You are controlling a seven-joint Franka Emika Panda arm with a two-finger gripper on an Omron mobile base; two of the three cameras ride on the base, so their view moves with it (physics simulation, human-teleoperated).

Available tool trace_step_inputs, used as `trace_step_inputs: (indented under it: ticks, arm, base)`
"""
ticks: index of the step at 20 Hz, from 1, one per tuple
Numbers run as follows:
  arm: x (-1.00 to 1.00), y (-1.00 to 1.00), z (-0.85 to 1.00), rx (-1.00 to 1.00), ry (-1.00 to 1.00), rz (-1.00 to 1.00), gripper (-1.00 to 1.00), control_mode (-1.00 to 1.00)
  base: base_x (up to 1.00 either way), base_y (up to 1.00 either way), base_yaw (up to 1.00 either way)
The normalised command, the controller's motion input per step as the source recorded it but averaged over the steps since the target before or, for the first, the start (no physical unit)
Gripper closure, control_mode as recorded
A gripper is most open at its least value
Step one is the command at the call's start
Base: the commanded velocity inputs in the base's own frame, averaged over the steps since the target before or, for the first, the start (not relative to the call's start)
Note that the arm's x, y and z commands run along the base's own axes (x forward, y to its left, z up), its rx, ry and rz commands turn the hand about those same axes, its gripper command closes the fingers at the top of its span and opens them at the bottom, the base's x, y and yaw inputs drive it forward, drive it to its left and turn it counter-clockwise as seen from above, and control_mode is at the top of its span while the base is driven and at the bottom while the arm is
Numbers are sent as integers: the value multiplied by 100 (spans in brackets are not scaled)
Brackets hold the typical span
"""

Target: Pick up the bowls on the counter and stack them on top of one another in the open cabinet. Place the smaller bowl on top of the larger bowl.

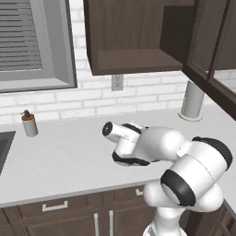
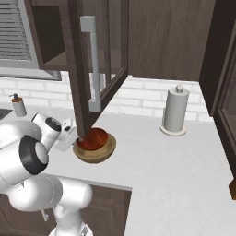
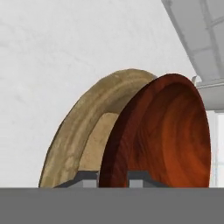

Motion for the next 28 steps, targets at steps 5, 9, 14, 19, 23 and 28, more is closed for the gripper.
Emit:
trace_step_inputs:
  ticks: [5, 9, 14, 19, 23, 28]
  arm:
    - [0, -22, -34, 0, 2, 0, 100, -100]
    - [0, -12, -7, 0, 0, 0, -100, -100]
    - [-3, -4, 25, 5, 0, 0, -100, -100]
    - [-10, 0, 72, 6, -3, -3, -100, -100]
    - [-25, 1, 30, 6, 0, -2, -100, -100]
    - [-29, 0, -41, 10, 5, 0, -100, -100]
  base:
    - [0, 0, 0]
    - [0, 0, 0]
    - [0, 0, 0]
    - [0, 0, 0]
    - [0, 0, 0]
    - [0, 0, 0]
